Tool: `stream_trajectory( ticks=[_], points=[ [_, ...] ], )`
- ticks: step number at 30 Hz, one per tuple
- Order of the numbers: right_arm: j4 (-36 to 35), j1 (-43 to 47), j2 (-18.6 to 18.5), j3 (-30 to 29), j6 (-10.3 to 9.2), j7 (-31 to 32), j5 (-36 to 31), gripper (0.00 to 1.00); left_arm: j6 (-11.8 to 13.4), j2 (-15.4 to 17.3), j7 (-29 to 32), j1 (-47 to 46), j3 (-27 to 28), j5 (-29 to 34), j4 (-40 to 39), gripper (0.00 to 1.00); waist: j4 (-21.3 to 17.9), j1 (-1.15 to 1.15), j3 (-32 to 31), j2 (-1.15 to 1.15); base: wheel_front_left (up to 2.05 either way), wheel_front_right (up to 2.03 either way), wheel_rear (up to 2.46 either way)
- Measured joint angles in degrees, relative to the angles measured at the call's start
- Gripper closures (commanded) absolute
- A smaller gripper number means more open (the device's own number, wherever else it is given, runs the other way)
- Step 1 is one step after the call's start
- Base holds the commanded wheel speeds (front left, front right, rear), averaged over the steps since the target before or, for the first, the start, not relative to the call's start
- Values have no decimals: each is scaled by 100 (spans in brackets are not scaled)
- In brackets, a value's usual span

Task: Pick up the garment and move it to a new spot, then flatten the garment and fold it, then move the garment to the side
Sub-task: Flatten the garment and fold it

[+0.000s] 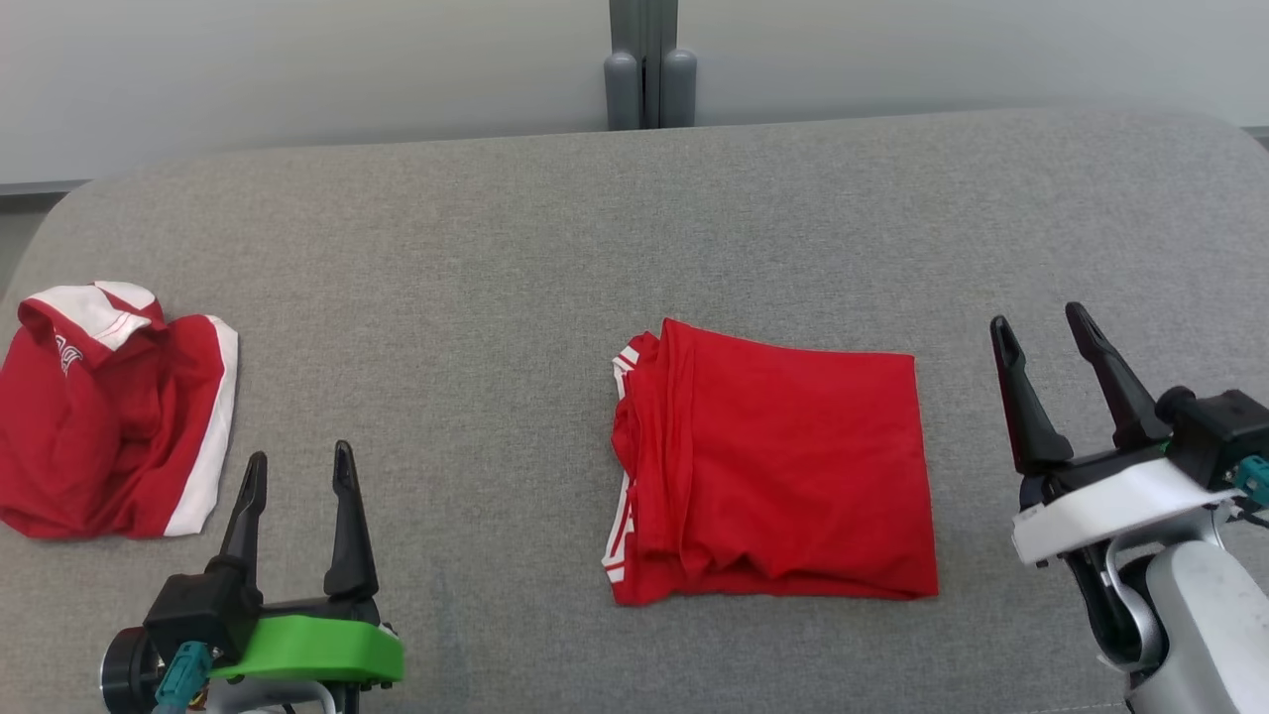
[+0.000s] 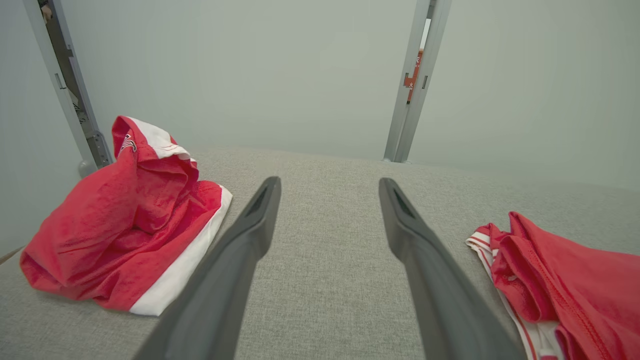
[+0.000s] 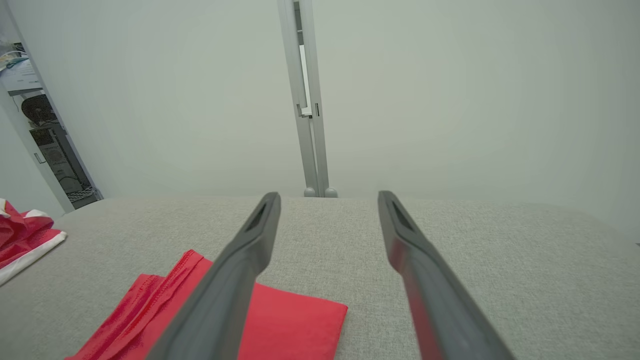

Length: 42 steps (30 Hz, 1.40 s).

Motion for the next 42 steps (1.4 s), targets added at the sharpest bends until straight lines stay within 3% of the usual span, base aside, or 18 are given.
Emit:
stream_trajectory(
  ticks=[16, 42],
  points=[
    [-678, 1341, 370, -598, 0, 0, -225, 0, -145, 0, 0, 241, 263, 259, 16, 0, -188, 0, -328, 0, 0, 0, 0],
    [-925, 1659, 605, -626, 0, 109, -576, 0, -257, 21, 0, 291, 420, 401, 289, 0, -33, 0, -562, 0, 0, 0, 0]
  ],
)
